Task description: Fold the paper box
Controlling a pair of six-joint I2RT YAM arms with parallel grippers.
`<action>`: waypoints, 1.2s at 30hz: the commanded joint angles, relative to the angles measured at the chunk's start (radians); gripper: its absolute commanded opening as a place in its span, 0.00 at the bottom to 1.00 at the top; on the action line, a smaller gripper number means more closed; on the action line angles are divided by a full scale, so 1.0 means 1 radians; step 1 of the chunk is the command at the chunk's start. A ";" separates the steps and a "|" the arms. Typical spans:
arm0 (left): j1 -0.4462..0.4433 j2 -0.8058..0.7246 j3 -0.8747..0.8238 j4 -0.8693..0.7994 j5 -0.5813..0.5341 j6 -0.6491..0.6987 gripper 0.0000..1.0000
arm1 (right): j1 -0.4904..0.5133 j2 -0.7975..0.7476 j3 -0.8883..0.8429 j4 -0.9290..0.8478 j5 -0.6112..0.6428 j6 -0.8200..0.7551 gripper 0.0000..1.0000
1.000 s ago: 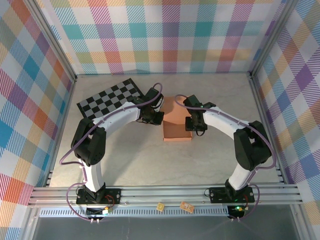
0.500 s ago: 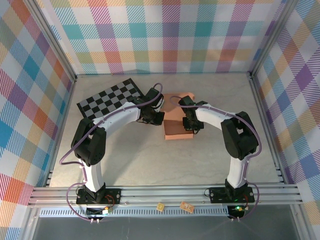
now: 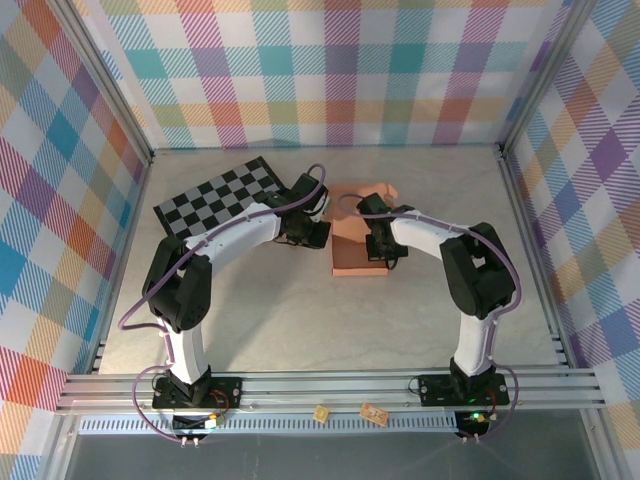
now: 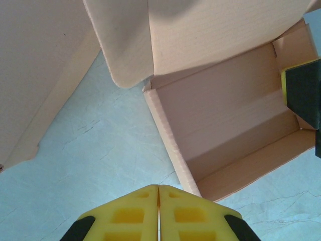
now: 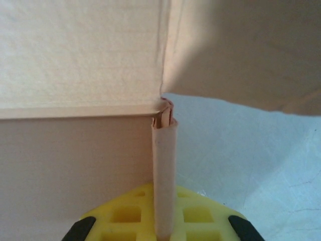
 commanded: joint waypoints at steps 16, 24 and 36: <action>0.005 -0.053 0.023 -0.012 0.036 -0.078 0.22 | -0.026 -0.088 -0.021 0.027 -0.058 -0.012 0.36; 0.014 -0.093 -0.001 -0.026 0.044 -0.090 0.31 | -0.035 -0.016 0.005 0.038 -0.030 -0.031 0.20; 0.021 -0.124 -0.015 -0.030 0.034 -0.097 0.36 | -0.033 -0.025 -0.051 0.076 0.021 -0.057 0.00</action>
